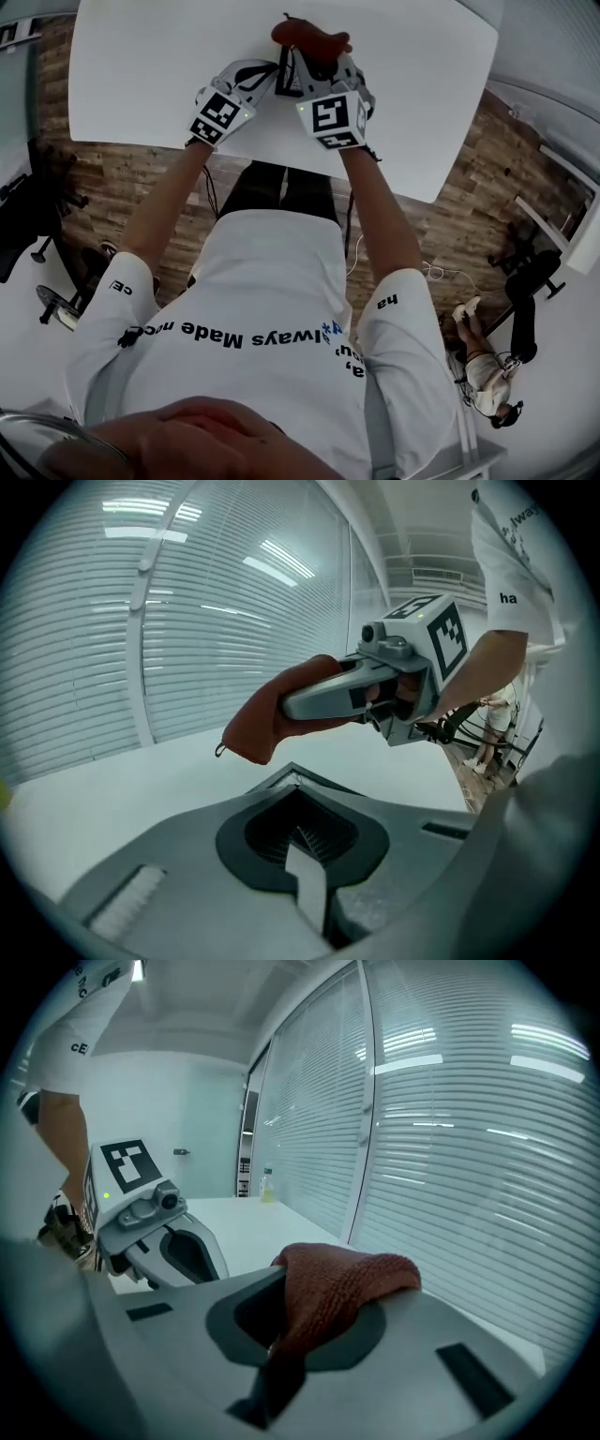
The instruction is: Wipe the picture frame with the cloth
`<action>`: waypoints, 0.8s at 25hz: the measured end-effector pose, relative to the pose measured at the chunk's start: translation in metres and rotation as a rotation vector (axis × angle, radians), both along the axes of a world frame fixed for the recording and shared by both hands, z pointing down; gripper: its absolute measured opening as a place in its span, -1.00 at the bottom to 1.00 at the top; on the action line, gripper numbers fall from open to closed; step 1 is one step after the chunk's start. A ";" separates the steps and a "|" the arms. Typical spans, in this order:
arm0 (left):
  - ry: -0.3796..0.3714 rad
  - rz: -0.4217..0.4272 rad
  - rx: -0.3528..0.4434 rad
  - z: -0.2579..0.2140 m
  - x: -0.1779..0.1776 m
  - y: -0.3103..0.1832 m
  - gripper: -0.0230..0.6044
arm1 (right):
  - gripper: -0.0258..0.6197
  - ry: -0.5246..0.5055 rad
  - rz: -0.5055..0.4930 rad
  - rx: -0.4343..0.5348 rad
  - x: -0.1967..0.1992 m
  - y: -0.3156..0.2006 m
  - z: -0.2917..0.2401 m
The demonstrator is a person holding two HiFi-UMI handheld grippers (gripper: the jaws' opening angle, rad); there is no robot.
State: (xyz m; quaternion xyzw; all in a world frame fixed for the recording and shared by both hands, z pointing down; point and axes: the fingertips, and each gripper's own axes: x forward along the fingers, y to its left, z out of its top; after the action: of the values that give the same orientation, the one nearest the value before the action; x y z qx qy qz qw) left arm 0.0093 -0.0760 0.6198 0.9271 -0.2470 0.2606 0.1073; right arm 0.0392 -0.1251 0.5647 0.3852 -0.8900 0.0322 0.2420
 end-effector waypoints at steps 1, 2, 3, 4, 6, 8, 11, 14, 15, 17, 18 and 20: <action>-0.014 0.006 -0.005 0.008 0.000 -0.001 -0.92 | -0.83 0.011 -0.007 -0.011 -0.001 -0.003 0.009; -0.028 0.015 -0.009 0.015 0.000 0.000 -0.92 | -0.83 0.020 -0.012 -0.023 -0.003 -0.004 0.017; -0.042 0.023 -0.011 0.021 0.001 0.000 -0.92 | -0.83 0.028 -0.016 -0.034 -0.005 -0.005 0.026; -0.054 0.031 -0.014 0.027 0.001 0.000 -0.92 | -0.83 0.036 -0.020 -0.045 -0.006 -0.006 0.034; -0.074 0.036 -0.022 0.036 0.001 -0.001 -0.92 | -0.83 0.059 -0.028 -0.067 -0.009 -0.006 0.051; -0.081 0.026 -0.034 0.043 0.000 -0.002 -0.92 | -0.83 0.095 -0.043 -0.080 -0.012 -0.007 0.066; -0.089 0.006 -0.049 0.052 -0.002 -0.004 -0.92 | -0.83 0.158 -0.075 -0.088 -0.016 -0.009 0.085; -0.102 -0.002 -0.066 0.060 -0.004 -0.001 -0.92 | -0.83 0.217 -0.106 -0.120 -0.017 -0.007 0.105; -0.099 -0.005 -0.068 0.061 -0.004 -0.001 -0.92 | -0.83 0.231 -0.116 -0.128 -0.017 -0.005 0.110; -0.093 -0.012 -0.066 0.061 -0.003 0.000 -0.92 | -0.83 0.249 -0.134 -0.135 -0.018 0.001 0.117; -0.091 -0.014 -0.064 0.061 -0.002 0.000 -0.92 | -0.83 0.256 -0.141 -0.136 -0.017 0.003 0.119; -0.087 -0.017 -0.061 0.061 -0.001 -0.001 -0.92 | -0.83 0.268 -0.149 -0.136 -0.016 0.007 0.119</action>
State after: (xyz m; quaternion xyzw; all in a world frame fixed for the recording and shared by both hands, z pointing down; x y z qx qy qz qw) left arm 0.0085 -0.0772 0.6810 0.9091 -0.2514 0.3069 0.1268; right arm 0.0229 -0.1178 0.6840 0.3015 -0.8715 0.0228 0.3860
